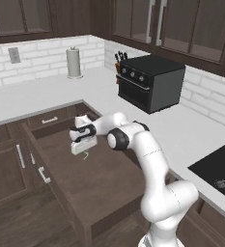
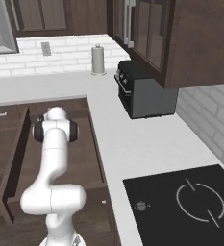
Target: Take a straw from the drawer in front and place it inside the glass cup on the dining counter.
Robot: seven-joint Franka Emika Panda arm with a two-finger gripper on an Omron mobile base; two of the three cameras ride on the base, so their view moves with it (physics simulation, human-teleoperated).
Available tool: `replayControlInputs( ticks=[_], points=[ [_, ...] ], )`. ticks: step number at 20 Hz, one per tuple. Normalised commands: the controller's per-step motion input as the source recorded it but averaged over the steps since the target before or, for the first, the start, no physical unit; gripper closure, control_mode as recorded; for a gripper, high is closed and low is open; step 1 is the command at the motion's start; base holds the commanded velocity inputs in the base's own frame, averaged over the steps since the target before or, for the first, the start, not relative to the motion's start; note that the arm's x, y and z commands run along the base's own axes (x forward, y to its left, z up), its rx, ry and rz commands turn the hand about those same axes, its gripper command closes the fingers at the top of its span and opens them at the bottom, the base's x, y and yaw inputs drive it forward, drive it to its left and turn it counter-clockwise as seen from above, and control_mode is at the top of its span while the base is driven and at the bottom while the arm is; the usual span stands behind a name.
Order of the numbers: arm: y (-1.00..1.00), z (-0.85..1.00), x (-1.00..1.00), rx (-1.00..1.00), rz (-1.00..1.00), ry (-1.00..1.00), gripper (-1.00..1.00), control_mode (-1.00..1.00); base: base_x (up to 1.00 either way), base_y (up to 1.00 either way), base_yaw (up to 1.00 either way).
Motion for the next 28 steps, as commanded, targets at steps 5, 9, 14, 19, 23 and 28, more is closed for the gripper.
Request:
replayControlInputs(
  ticks=[5, 9, 14, 19, 23, 28],
  points=[
    [-0.01, 0.98, -0.38, 0.00, 0.03, -0.11, 1.00, -1.00, 0.00, 0.00, 0.00],
    [-0.25, 1.00, -0.90, 0.00, 0.05, -0.21, 1.00, -1.00, 0.00, 0.00, 0.00],
    [-0.41, 1.00, -1.00, 0.03, 0.03, -0.07, 1.00, -1.00, 0.00, 0.00, 0.00],
    [-0.55, 1.00, -1.00, 0.06, 0.00, 0.00, 1.00, -1.00, 0.00, 0.00, 0.00],
    [-0.57, 1.00, -1.00, 0.02, 0.00, 0.01, 1.00, -1.00, 0.00, 0.00, 0.00],
    [-0.45, 1.00, -1.00, 0.00, -0.01, 0.02, 1.00, -1.00, 0.00, 0.00, 0.00]
  ],
)
